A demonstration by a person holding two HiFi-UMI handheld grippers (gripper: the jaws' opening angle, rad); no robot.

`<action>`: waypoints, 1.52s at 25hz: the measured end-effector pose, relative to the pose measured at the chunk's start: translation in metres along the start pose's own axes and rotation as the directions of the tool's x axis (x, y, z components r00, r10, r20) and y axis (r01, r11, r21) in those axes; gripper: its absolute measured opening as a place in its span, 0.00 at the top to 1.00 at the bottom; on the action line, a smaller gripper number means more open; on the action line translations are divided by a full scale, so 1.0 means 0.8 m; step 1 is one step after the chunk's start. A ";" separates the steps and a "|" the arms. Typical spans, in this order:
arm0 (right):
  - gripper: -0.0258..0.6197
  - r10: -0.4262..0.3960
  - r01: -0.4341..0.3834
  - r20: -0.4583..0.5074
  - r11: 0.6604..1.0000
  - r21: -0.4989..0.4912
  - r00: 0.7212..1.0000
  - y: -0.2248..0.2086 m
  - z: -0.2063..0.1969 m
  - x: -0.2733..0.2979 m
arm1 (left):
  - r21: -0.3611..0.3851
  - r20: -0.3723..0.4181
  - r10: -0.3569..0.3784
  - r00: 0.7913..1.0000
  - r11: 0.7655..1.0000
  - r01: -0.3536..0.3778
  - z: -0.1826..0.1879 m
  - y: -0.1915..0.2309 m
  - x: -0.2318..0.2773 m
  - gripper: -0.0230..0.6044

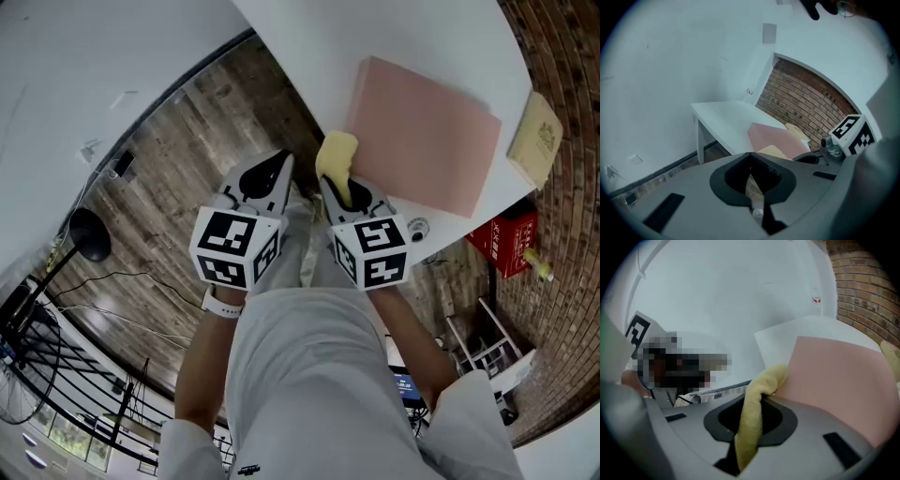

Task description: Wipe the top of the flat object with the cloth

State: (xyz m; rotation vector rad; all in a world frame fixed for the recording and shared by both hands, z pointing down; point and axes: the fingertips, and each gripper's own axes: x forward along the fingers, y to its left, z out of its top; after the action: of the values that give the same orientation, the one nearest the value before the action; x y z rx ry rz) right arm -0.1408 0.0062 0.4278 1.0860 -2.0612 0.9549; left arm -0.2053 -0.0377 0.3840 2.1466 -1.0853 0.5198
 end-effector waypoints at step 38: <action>0.84 -0.177 0.177 -0.003 0.983 0.039 0.984 -0.083 0.111 0.052 | -0.029 0.029 -0.020 0.999 0.999 0.021 0.022 0.041 0.002 0.93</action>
State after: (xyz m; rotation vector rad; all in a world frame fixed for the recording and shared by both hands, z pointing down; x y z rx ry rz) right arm -0.1197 -0.1103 0.4319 1.2666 -1.9166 0.9091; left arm -0.2298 -0.0651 0.3855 2.1433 -1.0794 0.4616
